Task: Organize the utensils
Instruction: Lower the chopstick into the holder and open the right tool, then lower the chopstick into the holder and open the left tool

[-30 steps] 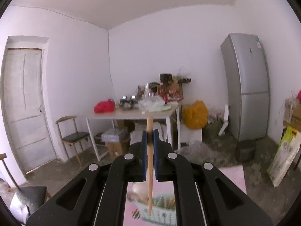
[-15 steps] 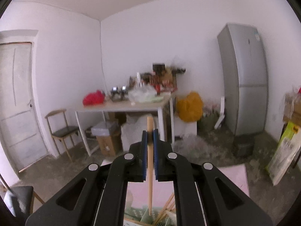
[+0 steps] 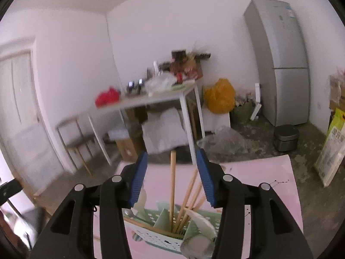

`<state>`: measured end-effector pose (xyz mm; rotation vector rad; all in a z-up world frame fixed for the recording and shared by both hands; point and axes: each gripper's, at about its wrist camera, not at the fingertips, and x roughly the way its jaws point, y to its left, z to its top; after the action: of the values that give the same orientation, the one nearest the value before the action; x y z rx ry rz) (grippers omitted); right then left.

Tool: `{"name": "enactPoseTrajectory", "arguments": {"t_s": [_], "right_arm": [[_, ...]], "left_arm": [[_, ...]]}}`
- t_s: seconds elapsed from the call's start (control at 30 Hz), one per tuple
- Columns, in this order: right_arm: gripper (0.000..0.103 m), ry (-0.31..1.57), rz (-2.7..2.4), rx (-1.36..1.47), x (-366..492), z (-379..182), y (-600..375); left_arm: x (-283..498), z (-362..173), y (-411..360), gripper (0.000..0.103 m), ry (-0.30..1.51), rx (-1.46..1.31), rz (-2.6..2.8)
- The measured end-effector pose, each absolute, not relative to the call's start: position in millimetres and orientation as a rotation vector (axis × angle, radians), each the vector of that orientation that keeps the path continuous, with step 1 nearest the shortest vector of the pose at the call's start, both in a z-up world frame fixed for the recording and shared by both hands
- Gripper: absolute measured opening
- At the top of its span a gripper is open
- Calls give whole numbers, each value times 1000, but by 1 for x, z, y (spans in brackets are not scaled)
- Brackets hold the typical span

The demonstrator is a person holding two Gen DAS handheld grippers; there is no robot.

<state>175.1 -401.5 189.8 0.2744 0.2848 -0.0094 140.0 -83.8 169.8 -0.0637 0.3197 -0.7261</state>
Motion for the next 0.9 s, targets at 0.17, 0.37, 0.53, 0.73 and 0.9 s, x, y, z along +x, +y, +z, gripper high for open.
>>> {"name": "enactPoseTrajectory", "arguments": {"t_s": [0.17,0.37,0.53,0.73,0.9], "right_arm": [[51,172,-60,362,114,203,-430],[51,161,-120,437,57,190,-450],[51,199,-170,481,35,170,-462],[51,248,-193,549,29,142,-471],[51,290,-176,619,30,120,-473]], "left_arm": [[152,201,-120,5,233,-92,-803],[177,218,-162,4,199,-106,-826],[195,230,-178,4,173,-148,-822],[220,213,-213,4,160,-120,-757],[233,161,-236,5,200,-85,-709]]}}
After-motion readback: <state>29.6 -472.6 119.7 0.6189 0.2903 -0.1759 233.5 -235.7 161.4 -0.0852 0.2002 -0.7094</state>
